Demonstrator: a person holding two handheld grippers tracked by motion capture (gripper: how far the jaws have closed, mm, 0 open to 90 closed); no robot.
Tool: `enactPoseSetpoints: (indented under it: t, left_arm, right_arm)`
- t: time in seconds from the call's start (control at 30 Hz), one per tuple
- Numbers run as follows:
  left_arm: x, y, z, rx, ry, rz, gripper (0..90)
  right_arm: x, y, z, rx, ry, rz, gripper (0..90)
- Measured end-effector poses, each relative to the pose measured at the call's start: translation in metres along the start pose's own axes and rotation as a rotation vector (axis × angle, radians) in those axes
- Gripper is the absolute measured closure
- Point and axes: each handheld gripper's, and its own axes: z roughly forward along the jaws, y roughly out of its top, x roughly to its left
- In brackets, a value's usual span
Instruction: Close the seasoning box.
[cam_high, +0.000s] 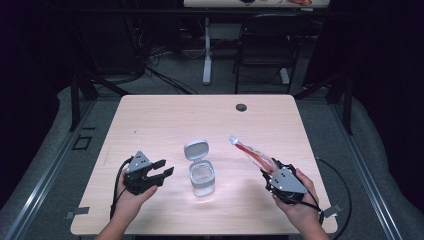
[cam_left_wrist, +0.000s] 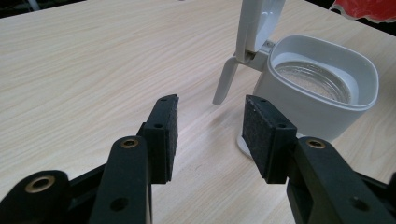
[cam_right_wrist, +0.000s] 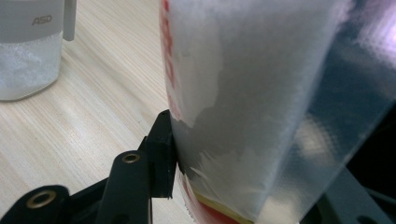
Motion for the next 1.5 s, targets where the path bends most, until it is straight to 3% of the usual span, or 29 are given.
enactPoseSetpoints:
  t: [0.1, 0.33, 0.57, 0.83, 1.17, 1.33, 1.43, 1.5]
  left_arm:
    - [0.001, 0.0, 0.0, 0.003, 0.0, -0.003, 56.1]
    - [-0.001, 0.0, 0.0, 0.0, -0.002, 0.0, 56.2]
    - [-0.005, 0.003, 0.0, -0.003, -0.014, 0.013, 56.2]
    - [-0.005, 0.003, -0.001, -0.007, -0.01, 0.008, 56.2]
    - [-0.003, 0.002, -0.001, -0.004, -0.005, 0.01, 56.2]
    - [-0.003, 0.002, -0.001, -0.004, -0.004, 0.009, 56.2]
    - [-0.003, 0.002, -0.001, -0.003, -0.004, 0.009, 56.1]
    - [-0.003, 0.002, -0.001, -0.002, -0.003, 0.009, 56.1]
  right_arm:
    - [0.0, 0.002, 0.001, 0.004, 0.009, -0.023, 53.3]
    - [0.003, 0.01, 0.001, 0.021, 0.016, -0.136, 53.5]
    - [0.006, 0.017, -0.003, 0.032, -0.032, -0.24, 53.6]
    - [0.009, 0.023, -0.007, 0.028, -0.064, -0.303, 53.6]
    - [0.003, 0.028, -0.008, 0.046, -0.034, -0.35, 53.7]
    - [0.004, 0.029, -0.009, 0.062, -0.032, -0.398, 53.8]
    - [0.004, 0.03, -0.008, 0.046, -0.023, -0.393, 53.8]
    - [0.003, 0.033, -0.01, 0.069, -0.03, -0.424, 53.8]
